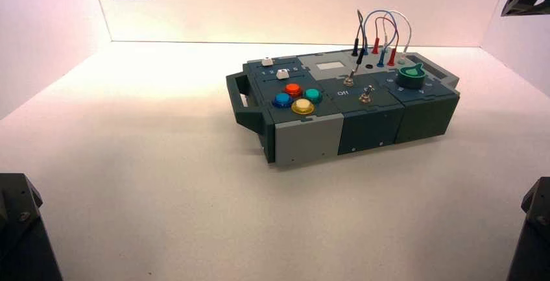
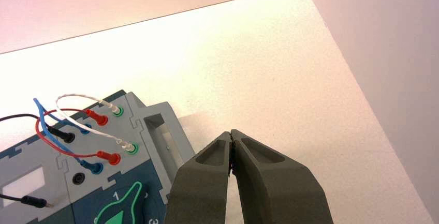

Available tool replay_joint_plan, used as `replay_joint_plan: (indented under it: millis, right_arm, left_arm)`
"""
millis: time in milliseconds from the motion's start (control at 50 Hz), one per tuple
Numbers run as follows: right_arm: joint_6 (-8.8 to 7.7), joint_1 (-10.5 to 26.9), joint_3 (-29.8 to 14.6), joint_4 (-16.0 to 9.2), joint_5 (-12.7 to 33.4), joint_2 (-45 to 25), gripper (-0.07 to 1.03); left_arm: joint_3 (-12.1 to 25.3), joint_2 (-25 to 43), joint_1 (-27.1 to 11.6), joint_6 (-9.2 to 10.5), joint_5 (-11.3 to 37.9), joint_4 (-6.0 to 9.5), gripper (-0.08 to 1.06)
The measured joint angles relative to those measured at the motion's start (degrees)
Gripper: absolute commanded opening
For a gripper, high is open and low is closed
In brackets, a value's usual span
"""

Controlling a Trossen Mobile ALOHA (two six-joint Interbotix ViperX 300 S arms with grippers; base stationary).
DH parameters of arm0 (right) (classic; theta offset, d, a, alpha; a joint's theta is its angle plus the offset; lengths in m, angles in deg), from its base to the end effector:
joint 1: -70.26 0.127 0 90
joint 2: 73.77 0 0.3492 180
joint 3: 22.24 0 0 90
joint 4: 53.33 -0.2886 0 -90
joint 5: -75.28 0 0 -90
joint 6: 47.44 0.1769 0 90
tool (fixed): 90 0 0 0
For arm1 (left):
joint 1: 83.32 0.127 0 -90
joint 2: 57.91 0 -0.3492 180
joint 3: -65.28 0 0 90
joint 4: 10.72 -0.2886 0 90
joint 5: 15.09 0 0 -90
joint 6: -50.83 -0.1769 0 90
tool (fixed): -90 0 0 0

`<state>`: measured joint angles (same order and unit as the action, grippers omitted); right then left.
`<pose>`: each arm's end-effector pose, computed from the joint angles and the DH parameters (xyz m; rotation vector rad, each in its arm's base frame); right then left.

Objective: Move the right gripper to the left.

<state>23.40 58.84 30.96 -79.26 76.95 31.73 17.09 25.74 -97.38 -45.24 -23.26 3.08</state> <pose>0.2672 -0.0517 0.1752 0.1856 0.6704 -0.2194 0.3149 -0.0727 0.1829 -0.0457 0.5992 -0.1659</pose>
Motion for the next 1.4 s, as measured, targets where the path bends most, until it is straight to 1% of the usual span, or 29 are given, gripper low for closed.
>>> replay_joint_plan:
  millis: [420,600,740,860,1000,1040,1060,1080,1120,1140,1180,1200,1400]
  right_arm:
    - [0.0,0.0,0.0,-0.1,0.3,0.0,-0.02]
    - [0.79,0.1,0.0,-1.4,1.8,0.0,-0.02]
    - [0.88,1.9,-0.1,-1.8,2.0,0.0,-0.02]
    - [0.97,5.6,-0.7,-1.8,2.1,-0.1,-0.02]
    - [0.97,11.1,-2.0,-2.3,2.0,-0.4,-0.02]
    - [0.97,14.9,-2.7,-2.8,2.1,-0.9,-0.02]
    - [0.97,16.1,-3.1,-3.0,2.1,-1.1,-0.02]
    - [0.97,16.2,-3.1,-3.0,2.1,-1.2,-0.02]
    - [1.05,17.7,-3.6,-3.3,2.1,-1.8,-0.02]
    - [1.23,19.4,-4.4,-3.6,2.0,-2.5,-0.02]
    - [1.05,22.5,-5.3,-3.6,2.1,-3.7,-0.02]
    - [1.05,22.9,-5.4,-3.6,2.1,-3.9,-0.02]
    - [1.05,32.3,-9.7,-3.8,2.1,-10.2,-0.02]
  left_arm:
    - [0.0,0.0,0.0,0.0,0.0,-0.09,-0.03]
    - [0.0,0.0,0.0,0.0,0.0,0.0,-0.03]
    - [0.0,0.0,0.0,0.0,0.0,0.0,-0.03]
    - [0.0,0.1,0.0,0.0,0.0,0.0,-0.03]
    - [0.0,0.0,0.0,0.0,0.0,0.0,-0.03]
    - [0.0,0.0,0.0,0.0,0.0,0.0,-0.03]
    - [0.0,0.0,0.0,0.0,0.0,0.0,-0.03]
    - [0.0,0.0,0.0,0.0,0.0,0.0,-0.03]
    - [0.0,0.0,0.0,0.0,0.0,0.0,-0.03]
    - [0.0,0.0,0.0,0.0,0.0,0.0,-0.03]
    - [0.0,0.0,0.1,0.0,0.0,0.09,-0.03]
    - [0.0,0.1,0.0,0.0,0.0,0.09,-0.03]
    - [0.0,0.0,0.1,0.0,0.0,0.09,-0.03]
